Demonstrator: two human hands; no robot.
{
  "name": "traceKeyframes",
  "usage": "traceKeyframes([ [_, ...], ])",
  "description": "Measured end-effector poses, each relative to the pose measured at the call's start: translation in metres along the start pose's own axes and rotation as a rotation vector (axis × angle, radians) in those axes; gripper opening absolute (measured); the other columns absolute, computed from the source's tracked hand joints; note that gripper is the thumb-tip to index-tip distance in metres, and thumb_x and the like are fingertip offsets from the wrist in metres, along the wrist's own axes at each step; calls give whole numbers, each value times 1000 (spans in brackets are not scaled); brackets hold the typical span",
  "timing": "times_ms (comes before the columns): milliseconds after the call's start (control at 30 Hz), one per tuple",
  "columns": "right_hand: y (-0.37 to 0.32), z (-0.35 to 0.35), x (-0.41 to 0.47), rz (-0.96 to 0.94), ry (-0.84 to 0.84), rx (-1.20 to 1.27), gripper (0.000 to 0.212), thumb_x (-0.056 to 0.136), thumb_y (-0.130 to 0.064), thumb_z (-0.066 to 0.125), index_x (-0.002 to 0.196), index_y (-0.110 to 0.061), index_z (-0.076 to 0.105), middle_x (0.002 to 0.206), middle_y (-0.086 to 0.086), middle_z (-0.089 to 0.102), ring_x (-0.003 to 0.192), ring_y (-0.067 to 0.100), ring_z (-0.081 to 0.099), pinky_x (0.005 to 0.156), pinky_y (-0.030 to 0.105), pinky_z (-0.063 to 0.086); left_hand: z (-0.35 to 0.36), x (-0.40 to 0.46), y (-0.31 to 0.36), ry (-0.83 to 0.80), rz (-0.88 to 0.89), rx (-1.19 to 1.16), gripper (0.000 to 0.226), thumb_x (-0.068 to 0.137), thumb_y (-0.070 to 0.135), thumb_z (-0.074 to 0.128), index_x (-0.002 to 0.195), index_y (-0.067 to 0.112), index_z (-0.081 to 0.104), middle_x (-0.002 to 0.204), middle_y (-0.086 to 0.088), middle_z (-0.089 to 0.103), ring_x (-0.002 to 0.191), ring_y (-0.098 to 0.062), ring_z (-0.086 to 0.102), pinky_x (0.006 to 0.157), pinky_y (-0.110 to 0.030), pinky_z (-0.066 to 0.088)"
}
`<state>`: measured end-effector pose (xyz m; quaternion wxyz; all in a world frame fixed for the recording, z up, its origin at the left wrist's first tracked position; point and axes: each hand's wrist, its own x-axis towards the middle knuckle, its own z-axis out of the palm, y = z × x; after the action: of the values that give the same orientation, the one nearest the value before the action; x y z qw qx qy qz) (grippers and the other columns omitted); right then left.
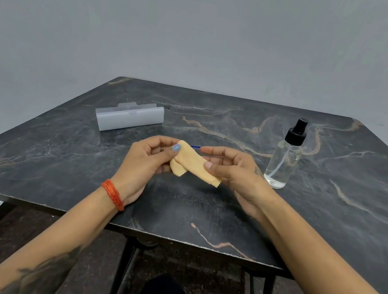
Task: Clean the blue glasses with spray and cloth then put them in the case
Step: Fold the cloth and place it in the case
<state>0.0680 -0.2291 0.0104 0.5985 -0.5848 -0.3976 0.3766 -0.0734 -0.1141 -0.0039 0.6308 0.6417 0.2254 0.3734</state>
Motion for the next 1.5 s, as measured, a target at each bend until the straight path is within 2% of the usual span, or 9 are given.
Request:
traceKeyframes([
  [167, -2, 1, -3, -56, 29, -127, 24, 86, -2, 60, 100, -21, 63, 77, 7, 69, 69, 12, 61, 63, 22, 47, -2, -1, 2, -36, -19, -46, 15, 88, 8, 54, 96, 19, 60, 77, 0, 73, 74, -9, 68, 64, -22, 56],
  [467, -2, 0, -5, -119, 38, -210, 15, 78, -18, 72, 92, -23, 70, 90, -1, 70, 82, 8, 59, 74, 22, 44, -2, -5, 4, -94, 32, 38, 44, 60, 6, 75, 101, 16, 66, 91, 2, 73, 82, -8, 68, 67, -18, 54],
  [567, 0, -2, -2, -115, 97, -196, 20, 76, -9, 73, 89, -23, 67, 91, 3, 68, 83, 12, 59, 71, 21, 46, 0, -6, 4, -34, 120, 160, 37, 70, -4, 70, 99, 19, 65, 92, 3, 70, 82, -1, 65, 71, -14, 52],
  [767, -5, -4, -3, -46, 100, 66, 26, 78, 8, 66, 98, -9, 64, 91, 16, 64, 77, 14, 66, 66, 23, 59, -4, -5, 3, 42, 223, 354, 28, 81, 1, 62, 92, 27, 67, 96, 8, 69, 94, 0, 61, 81, -10, 47],
  [967, -6, -7, -3, -39, 160, -14, 19, 81, -1, 67, 92, -17, 67, 84, 6, 70, 60, 6, 61, 57, 14, 53, -9, -2, 3, 56, 183, 292, 36, 83, -9, 53, 87, 23, 68, 94, 5, 69, 89, -3, 64, 75, -14, 52],
  [1167, -3, -8, 0, -34, 155, -60, 14, 82, -2, 65, 83, -13, 72, 91, 4, 69, 79, 10, 59, 64, 16, 52, -13, -3, 5, 36, 71, 68, 38, 82, -12, 49, 69, 15, 74, 87, 1, 74, 90, -12, 65, 77, -18, 53],
  [1267, -3, -8, 0, -39, 155, -55, 9, 80, -7, 69, 84, -14, 73, 91, 2, 69, 83, 10, 60, 66, 17, 52, -19, -6, 7, -24, 41, -107, 24, 80, 6, 52, 75, 10, 75, 90, -7, 74, 88, -14, 64, 73, -18, 53],
  [1333, -3, -7, 0, -59, 178, -89, 12, 77, -6, 72, 82, -17, 72, 89, 1, 68, 82, 11, 60, 65, 17, 53, -21, -8, 6, -8, 18, -116, 15, 79, 16, 62, 76, 11, 75, 91, -7, 73, 87, -12, 63, 70, -18, 52],
  [1500, -1, -7, 2, -99, 213, -161, 25, 75, -2, 73, 94, -17, 67, 89, 0, 68, 80, 10, 61, 64, 15, 55, -24, -12, 4, 38, 16, 85, 20, 78, 2, 65, 93, 14, 71, 93, 0, 73, 91, -8, 64, 79, -19, 51],
])
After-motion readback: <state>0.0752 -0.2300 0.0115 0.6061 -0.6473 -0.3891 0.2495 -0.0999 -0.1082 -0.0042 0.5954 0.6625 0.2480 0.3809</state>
